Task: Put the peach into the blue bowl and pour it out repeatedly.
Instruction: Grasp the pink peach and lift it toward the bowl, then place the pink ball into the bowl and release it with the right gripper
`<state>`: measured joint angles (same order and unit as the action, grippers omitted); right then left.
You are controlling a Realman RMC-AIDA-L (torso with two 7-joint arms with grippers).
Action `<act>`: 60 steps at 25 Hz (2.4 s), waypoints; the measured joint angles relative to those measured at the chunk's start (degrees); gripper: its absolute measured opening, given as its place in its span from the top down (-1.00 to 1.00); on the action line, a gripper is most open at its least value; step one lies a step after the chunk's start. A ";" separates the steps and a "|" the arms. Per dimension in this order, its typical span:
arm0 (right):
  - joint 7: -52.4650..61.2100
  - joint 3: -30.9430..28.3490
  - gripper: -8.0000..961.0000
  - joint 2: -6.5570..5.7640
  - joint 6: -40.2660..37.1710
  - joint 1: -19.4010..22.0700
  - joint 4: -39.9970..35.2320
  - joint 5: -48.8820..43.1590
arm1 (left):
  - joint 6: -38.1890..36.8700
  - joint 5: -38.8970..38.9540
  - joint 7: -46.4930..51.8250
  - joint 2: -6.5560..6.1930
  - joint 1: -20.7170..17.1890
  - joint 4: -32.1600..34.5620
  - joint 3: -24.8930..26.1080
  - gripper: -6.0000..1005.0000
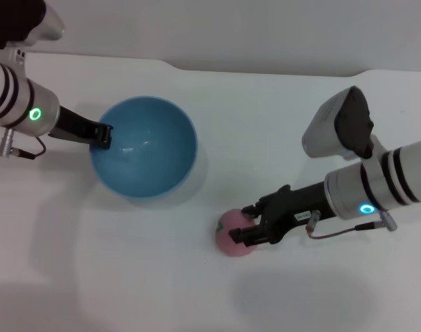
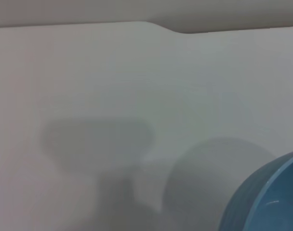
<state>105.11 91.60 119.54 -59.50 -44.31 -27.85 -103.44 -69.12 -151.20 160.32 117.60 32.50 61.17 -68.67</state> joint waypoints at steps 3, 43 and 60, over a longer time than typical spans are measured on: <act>0.00 1.11 -0.06 0.06 1.53 0.08 1.08 1.65 | -0.16 -0.01 0.08 0.05 0.34 0.00 -0.71 0.99; -15.60 -39.97 0.85 -1.22 -31.85 19.25 -23.80 -0.38 | 1.04 16.47 4.43 1.09 15.28 -13.48 -22.93 0.99; -9.10 -30.51 0.79 -1.14 -29.31 13.83 -23.25 -12.86 | 1.47 19.10 4.54 1.02 16.01 -13.96 -23.19 0.99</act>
<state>96.01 61.09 118.40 -88.81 -30.48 -51.10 -116.31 -67.65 -132.10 164.86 118.61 48.51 47.20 -91.86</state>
